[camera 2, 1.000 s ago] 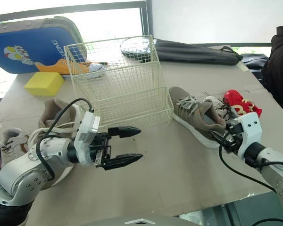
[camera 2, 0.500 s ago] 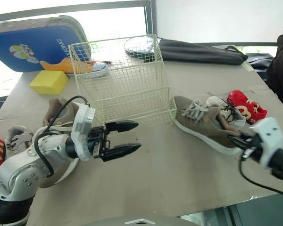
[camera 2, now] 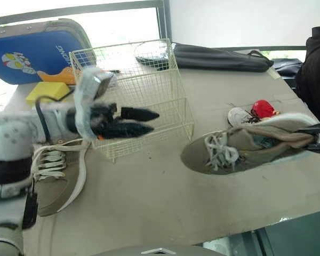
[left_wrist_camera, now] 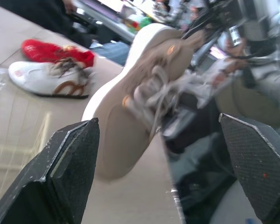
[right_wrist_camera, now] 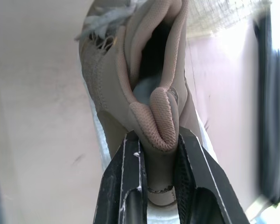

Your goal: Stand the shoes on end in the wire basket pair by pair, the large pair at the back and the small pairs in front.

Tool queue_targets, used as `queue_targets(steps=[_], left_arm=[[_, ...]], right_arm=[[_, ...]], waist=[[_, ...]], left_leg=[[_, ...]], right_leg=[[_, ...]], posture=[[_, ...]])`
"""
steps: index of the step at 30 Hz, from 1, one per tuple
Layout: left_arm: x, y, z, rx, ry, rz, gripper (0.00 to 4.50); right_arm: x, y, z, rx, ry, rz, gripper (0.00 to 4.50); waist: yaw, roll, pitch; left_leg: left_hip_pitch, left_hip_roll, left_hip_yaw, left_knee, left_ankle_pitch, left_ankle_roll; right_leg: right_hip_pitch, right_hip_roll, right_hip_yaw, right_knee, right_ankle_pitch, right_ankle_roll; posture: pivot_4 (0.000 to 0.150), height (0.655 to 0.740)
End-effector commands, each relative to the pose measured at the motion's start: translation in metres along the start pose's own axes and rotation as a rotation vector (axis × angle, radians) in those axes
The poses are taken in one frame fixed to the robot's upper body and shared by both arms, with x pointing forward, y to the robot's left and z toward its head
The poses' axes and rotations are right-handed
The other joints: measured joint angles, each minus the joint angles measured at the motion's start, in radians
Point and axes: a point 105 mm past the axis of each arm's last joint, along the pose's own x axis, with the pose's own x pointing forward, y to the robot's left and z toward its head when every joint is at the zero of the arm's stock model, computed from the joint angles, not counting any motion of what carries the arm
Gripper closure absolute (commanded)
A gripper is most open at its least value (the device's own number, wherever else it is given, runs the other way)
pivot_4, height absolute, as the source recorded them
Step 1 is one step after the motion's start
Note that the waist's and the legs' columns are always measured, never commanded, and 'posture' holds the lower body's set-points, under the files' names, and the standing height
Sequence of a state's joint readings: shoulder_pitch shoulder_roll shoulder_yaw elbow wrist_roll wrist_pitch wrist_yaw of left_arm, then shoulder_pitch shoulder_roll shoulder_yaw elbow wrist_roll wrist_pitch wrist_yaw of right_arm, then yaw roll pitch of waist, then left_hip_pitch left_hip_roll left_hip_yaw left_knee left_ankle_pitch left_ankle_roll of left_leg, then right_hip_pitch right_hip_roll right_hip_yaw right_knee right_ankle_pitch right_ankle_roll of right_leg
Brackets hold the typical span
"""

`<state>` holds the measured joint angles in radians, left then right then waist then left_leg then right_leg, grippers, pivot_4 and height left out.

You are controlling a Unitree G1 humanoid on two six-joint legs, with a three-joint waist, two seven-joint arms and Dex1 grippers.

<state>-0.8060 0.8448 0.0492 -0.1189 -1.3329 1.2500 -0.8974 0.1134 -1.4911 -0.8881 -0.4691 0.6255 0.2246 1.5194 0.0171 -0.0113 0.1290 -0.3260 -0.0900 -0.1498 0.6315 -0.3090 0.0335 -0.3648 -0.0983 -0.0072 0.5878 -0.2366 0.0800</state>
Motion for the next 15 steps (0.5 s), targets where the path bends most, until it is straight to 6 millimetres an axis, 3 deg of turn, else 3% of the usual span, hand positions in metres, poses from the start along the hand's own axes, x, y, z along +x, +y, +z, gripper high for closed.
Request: queue_targets(steps=[1, 8, 12, 15], left_arm=[[0.001, 0.007, 0.007, -0.055, 0.052, -0.026, 0.0], [0.009, 0.002, 0.004, -0.074, 0.165, -0.147, 0.0], [0.014, -0.012, 0.0, -0.129, 0.191, -0.263, 0.0], [0.023, -0.008, -0.009, -0.094, 0.215, -0.256, 0.0]], right_arm=[[0.004, -0.015, 0.031, -0.156, -0.16, 0.02, 4.48], [0.012, -0.043, 0.053, -0.394, -0.323, -0.036, 4.48], [0.029, -0.069, 0.068, -0.519, -0.418, -0.037, 4.48], [0.038, -0.08, 0.079, -0.568, -0.482, -0.033, 4.49]], waist=[[-0.004, 0.0, 0.0], [-0.011, -0.007, 0.002], [-0.025, -0.014, 0.003], [-0.024, -0.015, 0.001]], left_leg=[[0.0, -0.001, 0.0, 0.0, 0.0, 0.0], [-0.003, -0.003, 0.001, -0.001, 0.0, -0.001], [-0.003, -0.002, 0.003, 0.001, -0.001, -0.005], [-0.003, -0.002, 0.0, 0.001, 0.001, -0.002]], right_leg=[[0.0, -0.002, 0.0, 0.0, 0.0, 0.0], [-0.003, -0.007, 0.001, -0.002, 0.0, 0.0], [-0.002, -0.006, 0.002, -0.001, 0.001, 0.001], [-0.003, -0.003, 0.001, 0.002, 0.001, 0.001]], posture=[[0.15, 0.74], [0.15, 0.74], [0.15, 0.74], [0.15, 0.74]])
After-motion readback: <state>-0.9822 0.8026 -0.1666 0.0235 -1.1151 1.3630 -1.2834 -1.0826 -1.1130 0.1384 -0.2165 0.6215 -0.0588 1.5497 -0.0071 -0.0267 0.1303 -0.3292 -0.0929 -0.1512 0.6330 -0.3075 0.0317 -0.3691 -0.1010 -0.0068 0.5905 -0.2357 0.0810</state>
